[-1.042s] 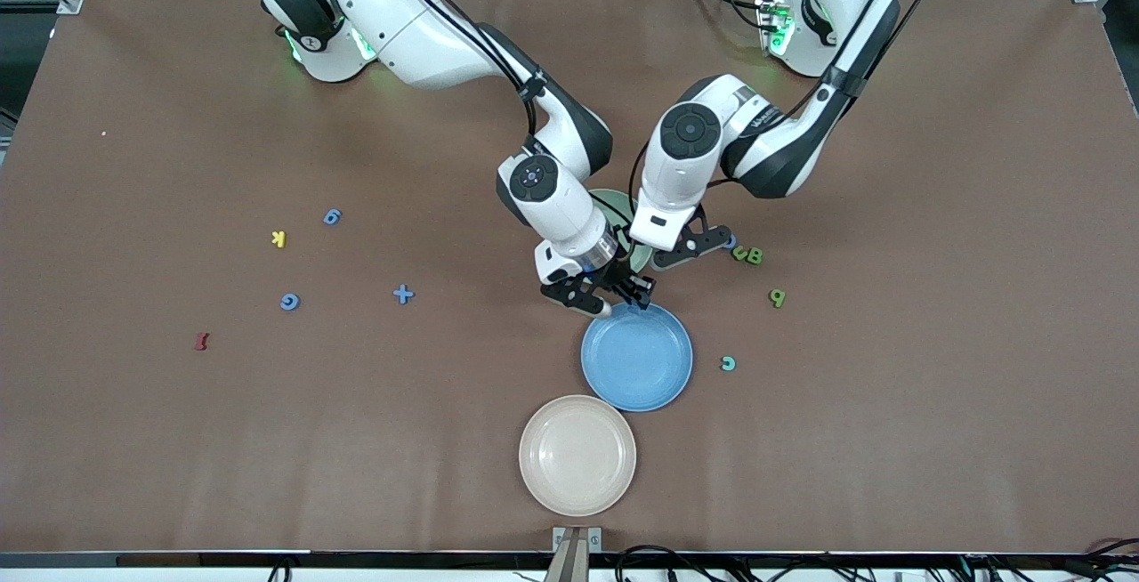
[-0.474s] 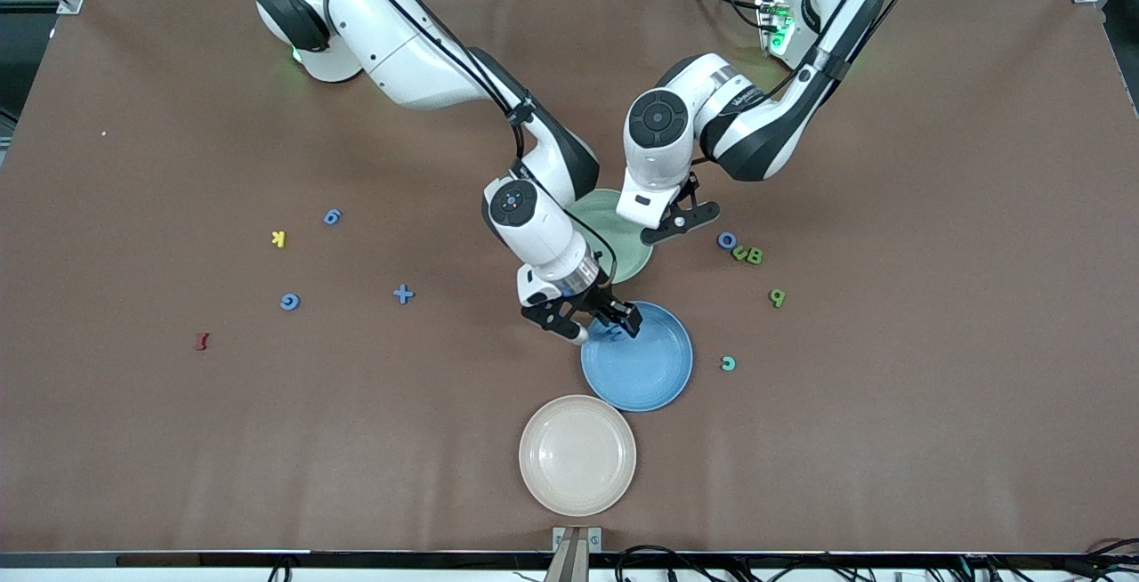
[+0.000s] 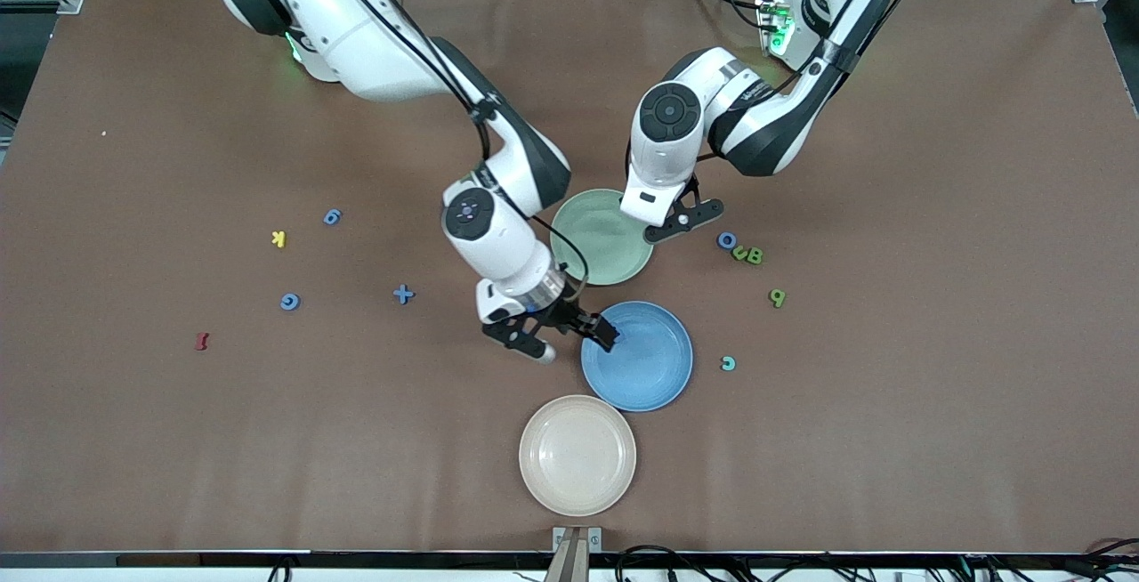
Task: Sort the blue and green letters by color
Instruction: 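Open the left gripper over the green plate while the right gripper withdraws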
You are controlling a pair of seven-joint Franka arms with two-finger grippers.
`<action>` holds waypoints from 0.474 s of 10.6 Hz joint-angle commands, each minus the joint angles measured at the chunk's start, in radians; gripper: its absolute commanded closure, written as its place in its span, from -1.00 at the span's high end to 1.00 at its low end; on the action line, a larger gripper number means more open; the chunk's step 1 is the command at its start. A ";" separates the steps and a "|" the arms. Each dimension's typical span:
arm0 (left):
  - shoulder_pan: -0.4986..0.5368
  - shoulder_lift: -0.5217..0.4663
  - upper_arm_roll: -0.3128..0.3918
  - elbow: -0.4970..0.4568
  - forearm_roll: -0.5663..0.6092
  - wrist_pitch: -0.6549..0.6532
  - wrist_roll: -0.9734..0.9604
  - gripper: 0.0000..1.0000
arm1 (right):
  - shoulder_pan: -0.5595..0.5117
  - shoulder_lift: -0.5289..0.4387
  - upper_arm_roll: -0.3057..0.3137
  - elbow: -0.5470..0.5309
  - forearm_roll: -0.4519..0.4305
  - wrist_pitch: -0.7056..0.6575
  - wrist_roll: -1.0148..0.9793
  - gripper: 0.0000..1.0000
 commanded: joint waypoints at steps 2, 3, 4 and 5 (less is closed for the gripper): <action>-0.005 0.119 -0.011 0.071 -0.028 0.109 0.014 -1.00 | -0.157 -0.358 0.019 -0.499 0.010 -0.182 -0.512 1.00; -0.008 0.149 -0.011 0.090 -0.026 0.113 0.009 -1.00 | -0.185 -0.413 0.018 -0.616 0.004 -0.159 -0.626 1.00; -0.016 0.171 -0.011 0.103 -0.023 0.112 0.003 -1.00 | -0.221 -0.471 0.018 -0.708 0.001 -0.141 -0.708 1.00; -0.028 0.179 -0.011 0.103 -0.028 0.112 -0.002 -0.83 | -0.247 -0.516 0.016 -0.774 -0.014 -0.141 -0.806 1.00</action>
